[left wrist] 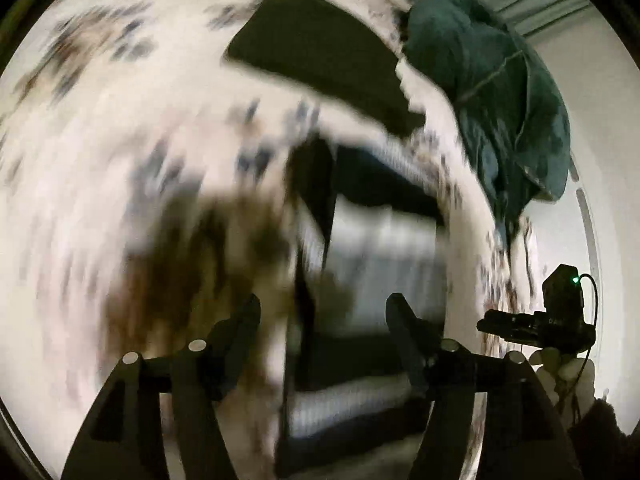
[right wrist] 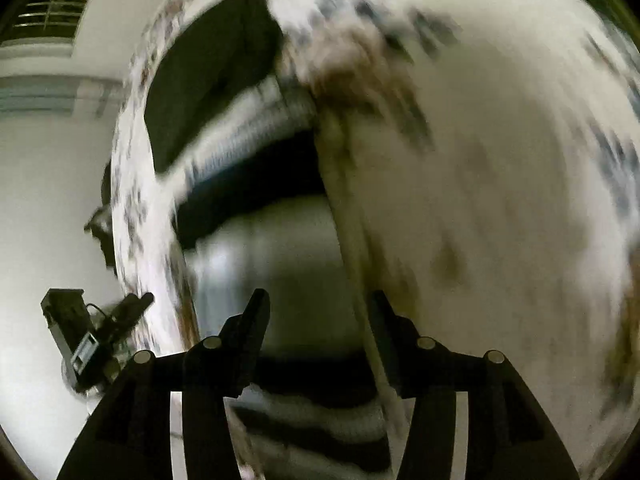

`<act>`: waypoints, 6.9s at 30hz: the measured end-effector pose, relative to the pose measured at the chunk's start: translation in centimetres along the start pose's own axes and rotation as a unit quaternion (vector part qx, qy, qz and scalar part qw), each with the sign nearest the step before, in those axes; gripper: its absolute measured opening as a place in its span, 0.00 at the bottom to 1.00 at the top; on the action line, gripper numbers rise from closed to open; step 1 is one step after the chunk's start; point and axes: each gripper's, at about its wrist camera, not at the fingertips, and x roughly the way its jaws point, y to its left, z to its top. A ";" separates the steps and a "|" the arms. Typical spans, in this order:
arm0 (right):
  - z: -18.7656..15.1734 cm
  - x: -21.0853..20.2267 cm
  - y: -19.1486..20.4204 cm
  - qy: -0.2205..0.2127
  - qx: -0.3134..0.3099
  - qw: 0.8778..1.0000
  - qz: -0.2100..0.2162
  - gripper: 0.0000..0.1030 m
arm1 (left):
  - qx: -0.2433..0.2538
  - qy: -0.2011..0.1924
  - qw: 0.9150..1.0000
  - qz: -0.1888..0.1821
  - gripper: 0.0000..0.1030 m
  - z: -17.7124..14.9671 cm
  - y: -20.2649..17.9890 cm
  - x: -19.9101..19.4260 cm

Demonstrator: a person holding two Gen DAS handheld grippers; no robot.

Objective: Fold small clothes

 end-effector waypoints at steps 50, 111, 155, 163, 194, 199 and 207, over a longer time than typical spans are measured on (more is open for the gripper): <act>-25.8 0.2 -1.6 0.043 0.025 0.966 0.256 0.10 | -0.107 -0.017 0.975 -0.192 0.09 -12.1 -4.4 -5.1; 14.1 3.9 5.4 -0.038 -0.016 0.999 -0.021 0.28 | 0.015 0.000 1.000 -0.025 0.74 18.9 -1.8 10.0; 7.9 6.0 0.5 0.035 -0.061 0.983 0.168 0.16 | -0.222 -0.056 0.965 -0.128 0.28 -0.5 2.4 6.7; -13.0 3.7 -4.6 0.065 0.021 0.994 0.090 0.26 | -0.151 0.080 0.984 -0.045 0.40 -3.4 2.5 7.7; 7.8 -1.2 6.2 -0.060 -0.207 0.976 -0.025 0.03 | -0.228 -0.049 0.970 0.062 0.70 1.4 5.5 5.4; 9.2 3.5 5.5 -0.009 -0.199 0.978 -0.065 0.03 | -0.284 -0.079 0.955 0.031 0.12 2.4 8.4 4.6; 4.9 -0.2 -2.0 0.049 -0.082 0.995 -0.028 0.48 | -0.205 -0.001 0.972 0.116 0.83 -0.2 4.4 2.6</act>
